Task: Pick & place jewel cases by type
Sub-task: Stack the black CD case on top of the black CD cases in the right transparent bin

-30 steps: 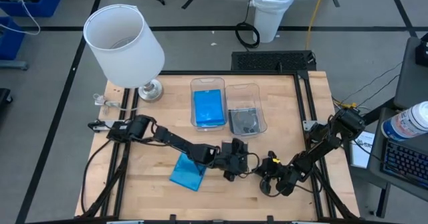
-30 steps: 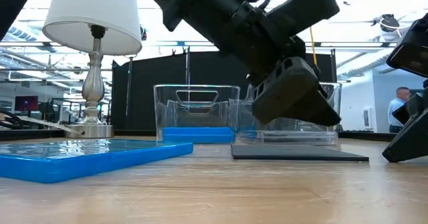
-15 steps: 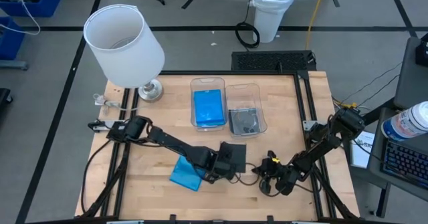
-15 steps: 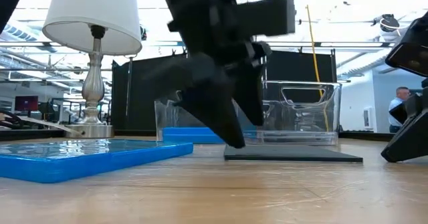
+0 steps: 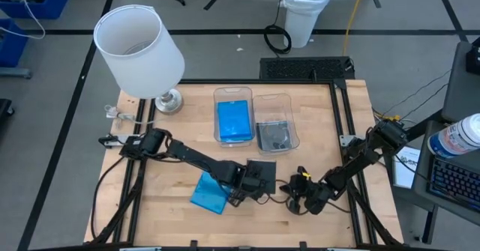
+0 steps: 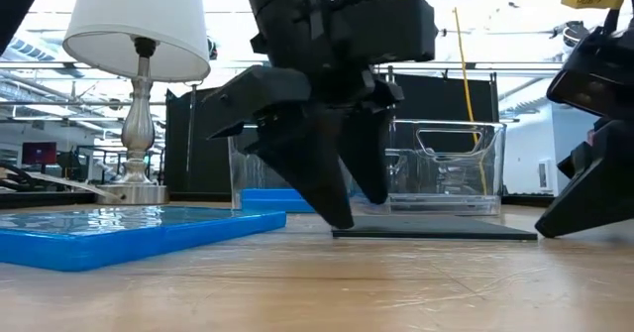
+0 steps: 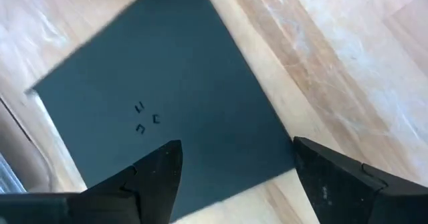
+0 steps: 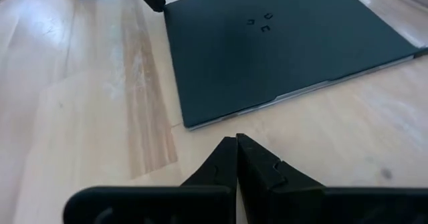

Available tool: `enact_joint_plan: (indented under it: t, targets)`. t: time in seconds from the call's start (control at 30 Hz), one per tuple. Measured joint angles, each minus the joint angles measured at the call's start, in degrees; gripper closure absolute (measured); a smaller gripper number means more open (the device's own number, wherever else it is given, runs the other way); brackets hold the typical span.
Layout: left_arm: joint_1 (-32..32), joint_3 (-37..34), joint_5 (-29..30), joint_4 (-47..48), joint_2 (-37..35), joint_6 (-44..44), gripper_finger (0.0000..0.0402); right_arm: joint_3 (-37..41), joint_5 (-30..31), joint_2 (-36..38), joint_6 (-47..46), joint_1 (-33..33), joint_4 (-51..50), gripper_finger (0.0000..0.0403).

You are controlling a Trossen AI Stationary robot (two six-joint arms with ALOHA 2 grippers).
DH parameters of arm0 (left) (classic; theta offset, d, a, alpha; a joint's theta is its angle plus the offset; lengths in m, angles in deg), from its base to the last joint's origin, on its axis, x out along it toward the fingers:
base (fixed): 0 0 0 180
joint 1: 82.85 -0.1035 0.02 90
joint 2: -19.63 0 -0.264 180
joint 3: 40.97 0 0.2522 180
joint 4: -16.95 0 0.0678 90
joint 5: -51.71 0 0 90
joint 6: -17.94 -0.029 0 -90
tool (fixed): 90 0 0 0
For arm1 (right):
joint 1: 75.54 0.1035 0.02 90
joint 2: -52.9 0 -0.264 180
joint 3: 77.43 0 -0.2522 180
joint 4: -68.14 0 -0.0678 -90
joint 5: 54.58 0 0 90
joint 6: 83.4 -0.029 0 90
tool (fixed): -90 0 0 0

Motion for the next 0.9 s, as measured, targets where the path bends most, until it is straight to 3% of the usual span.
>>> enact_joint_plan:
  t: [0.3, 0.63, 0.9]
  targets:
    - [0.5, -0.1, 1.7, 7.5, 0.0, -2.7, 0.0117, 0.0, -0.8, 0.0, 1.4, -0.5, 0.0, 0.0403]
    - [-0.4, -0.8, 2.9, 0.0, 0.6, -12.2, 0.0117, 0.0, -1.8, 0.0, 6.2, -3.4, -0.1, 0.0403]
    - [-0.4, -0.8, 4.5, -2.9, 1.5, -12.9, 0.0117, 1.6, -4.2, 0.2, 6.1, -5.1, -0.1, 0.0403]
